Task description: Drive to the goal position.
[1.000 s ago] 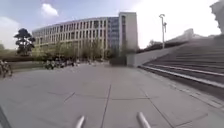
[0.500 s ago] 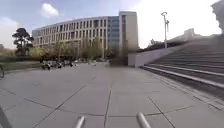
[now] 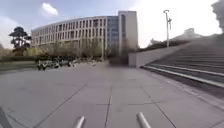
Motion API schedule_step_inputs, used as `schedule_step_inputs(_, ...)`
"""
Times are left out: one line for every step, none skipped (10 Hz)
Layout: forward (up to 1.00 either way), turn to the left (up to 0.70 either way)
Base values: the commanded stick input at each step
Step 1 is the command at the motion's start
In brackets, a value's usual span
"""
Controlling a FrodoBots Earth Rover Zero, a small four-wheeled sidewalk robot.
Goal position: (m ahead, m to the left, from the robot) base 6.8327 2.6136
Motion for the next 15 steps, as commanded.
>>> schedule_step_inputs(1.0,0.0)
schedule_step_inputs(1.0,0.0)
schedule_step_inputs(1.0,0.0)
schedule_step_inputs(1.0,0.0)
schedule_step_inputs(1.0,0.0)
schedule_step_inputs(1.0,0.0)
schedule_step_inputs(1.0,0.0)
schedule_step_inputs(1.0,0.0)
schedule_step_inputs(1.0,0.0)
schedule_step_inputs(1.0,0.0)
schedule_step_inputs(1.0,0.0)
schedule_step_inputs(1.0,0.01)
schedule_step_inputs(1.0,0.25)
schedule_step_inputs(1.0,0.27)
schedule_step_inputs(1.0,0.27)
